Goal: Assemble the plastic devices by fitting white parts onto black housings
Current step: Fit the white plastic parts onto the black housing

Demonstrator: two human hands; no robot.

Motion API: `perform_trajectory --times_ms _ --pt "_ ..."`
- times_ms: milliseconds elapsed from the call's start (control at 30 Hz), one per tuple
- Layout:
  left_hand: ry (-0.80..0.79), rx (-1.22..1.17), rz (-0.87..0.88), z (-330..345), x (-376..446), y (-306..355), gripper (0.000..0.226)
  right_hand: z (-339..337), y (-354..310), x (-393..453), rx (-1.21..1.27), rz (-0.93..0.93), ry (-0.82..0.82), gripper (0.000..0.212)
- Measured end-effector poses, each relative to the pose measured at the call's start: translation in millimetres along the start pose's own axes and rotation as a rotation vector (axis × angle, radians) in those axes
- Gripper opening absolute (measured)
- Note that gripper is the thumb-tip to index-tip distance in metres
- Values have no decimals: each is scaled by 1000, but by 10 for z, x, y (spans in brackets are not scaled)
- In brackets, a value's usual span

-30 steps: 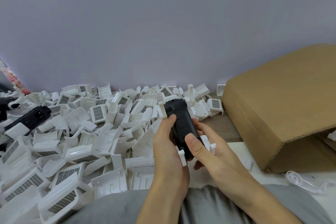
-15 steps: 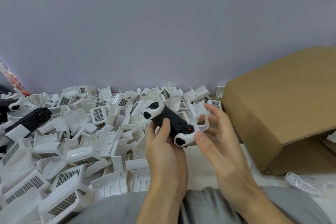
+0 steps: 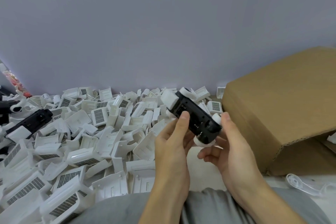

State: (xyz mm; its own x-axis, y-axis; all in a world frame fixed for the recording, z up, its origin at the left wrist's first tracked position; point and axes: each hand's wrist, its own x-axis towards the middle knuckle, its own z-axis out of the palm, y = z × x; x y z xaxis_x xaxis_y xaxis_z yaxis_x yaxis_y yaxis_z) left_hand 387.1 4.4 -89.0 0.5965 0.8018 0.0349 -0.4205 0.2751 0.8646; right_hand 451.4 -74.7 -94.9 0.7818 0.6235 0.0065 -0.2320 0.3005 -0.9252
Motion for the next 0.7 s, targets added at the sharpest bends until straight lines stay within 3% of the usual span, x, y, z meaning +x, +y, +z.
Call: perform_trajectory --times_ms 100,233,400,533,633,700 --pt "-31 46 -44 24 -33 -3 31 -5 -1 13 84 93 -31 52" --pt "14 40 -64 32 -33 1 33 7 24 10 -1 136 -111 57" --pt "81 -15 -112 10 -21 2 52 52 72 -10 -198 71 -170 59" --pt "54 -118 -117 -15 -2 11 45 102 72 -81 -335 -29 -143 61" --pt "81 -116 -117 -35 9 -9 56 112 44 -109 -394 -62 -136 76" --pt "99 -95 -90 -48 25 -16 57 97 39 -100 -446 -81 -127 74"
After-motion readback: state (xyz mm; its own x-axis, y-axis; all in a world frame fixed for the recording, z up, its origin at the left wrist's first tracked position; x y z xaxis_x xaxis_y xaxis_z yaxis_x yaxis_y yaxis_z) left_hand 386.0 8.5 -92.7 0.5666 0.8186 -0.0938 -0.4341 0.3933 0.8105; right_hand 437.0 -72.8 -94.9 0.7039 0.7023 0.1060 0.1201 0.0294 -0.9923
